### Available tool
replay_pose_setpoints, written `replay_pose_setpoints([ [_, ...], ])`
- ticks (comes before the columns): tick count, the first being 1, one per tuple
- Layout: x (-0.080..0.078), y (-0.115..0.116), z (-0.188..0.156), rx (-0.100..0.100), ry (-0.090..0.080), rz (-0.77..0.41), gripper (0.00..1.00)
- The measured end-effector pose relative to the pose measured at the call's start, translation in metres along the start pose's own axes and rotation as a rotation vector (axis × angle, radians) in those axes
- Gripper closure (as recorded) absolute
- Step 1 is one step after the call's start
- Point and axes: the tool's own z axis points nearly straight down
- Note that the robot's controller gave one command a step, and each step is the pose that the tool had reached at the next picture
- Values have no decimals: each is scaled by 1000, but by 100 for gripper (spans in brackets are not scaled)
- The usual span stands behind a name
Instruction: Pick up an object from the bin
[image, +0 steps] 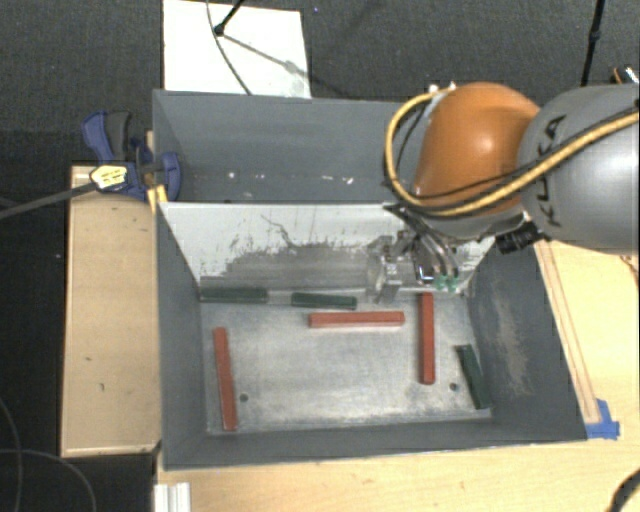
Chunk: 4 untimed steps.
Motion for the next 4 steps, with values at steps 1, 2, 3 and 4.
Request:
replay_pose_setpoints([
  [1,2,0,5,1,9,3,0],
  [2,10,1,135,1,14,-87,0],
  [3,6,1,128,-1,3,-82,100],
  [4,32,-6,-83,0,1,-9,100],
])
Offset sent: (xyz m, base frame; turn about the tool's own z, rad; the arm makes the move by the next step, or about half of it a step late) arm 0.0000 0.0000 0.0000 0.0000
